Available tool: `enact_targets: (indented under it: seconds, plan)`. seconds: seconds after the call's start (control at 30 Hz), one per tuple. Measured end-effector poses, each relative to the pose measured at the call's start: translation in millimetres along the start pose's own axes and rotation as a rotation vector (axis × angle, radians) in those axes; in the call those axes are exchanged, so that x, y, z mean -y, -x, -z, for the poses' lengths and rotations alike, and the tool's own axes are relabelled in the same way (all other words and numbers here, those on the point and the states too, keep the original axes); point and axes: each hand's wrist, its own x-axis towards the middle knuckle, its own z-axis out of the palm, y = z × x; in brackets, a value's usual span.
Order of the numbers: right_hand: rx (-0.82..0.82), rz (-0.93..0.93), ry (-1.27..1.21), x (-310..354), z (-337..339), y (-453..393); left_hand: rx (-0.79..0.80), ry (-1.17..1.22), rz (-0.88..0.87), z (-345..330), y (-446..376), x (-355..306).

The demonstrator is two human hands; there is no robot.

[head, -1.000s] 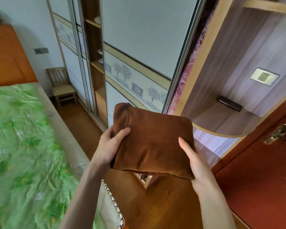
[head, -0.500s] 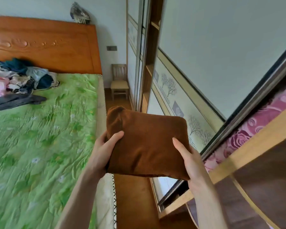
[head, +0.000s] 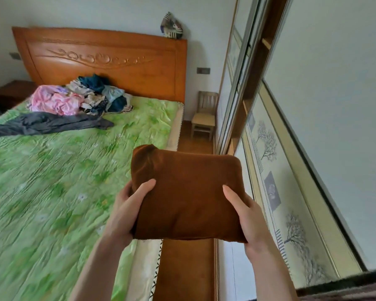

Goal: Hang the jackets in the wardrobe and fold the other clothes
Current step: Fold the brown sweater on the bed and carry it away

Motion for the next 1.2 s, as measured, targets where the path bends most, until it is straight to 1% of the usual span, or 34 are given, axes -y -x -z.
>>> enact_targets:
  seconds: [0.1, 0.3, 0.43, 0.53, 0.8, 0.97, 1.2]
  plan:
    - [0.01, 0.011, 0.021, 15.6, -7.9, -35.5, -0.012, 0.017, 0.001, -7.8, -32.3, -9.0]
    - [-0.03, 0.021, 0.045, 52.5, -16.2, -117.1, 0.033, 0.044, 0.027, -44.3, -120.6, -24.3]
    - [-0.073, 0.027, 0.066, 82.4, -31.1, -172.0, 0.05, 0.053, 0.028, -63.5, -182.1, -50.2]
    - [-0.075, 0.034, 0.054, 104.1, -44.3, -209.0, 0.072, 0.064, 0.016, -75.9, -223.1, -74.3]
    - [-0.116, 0.041, 0.052, 135.6, -69.2, -295.4, 0.108, 0.02, -0.001, -102.7, -317.7, -110.9]
    - [-0.157, 0.016, 0.043, 145.2, -67.1, -356.8, 0.148, -0.017, 0.016, -132.6, -382.1, -122.9]
    - [-0.192, 0.02, 0.07, 178.6, -59.8, -449.7, 0.183, -0.05, 0.024, -186.8, -473.8, -140.3]
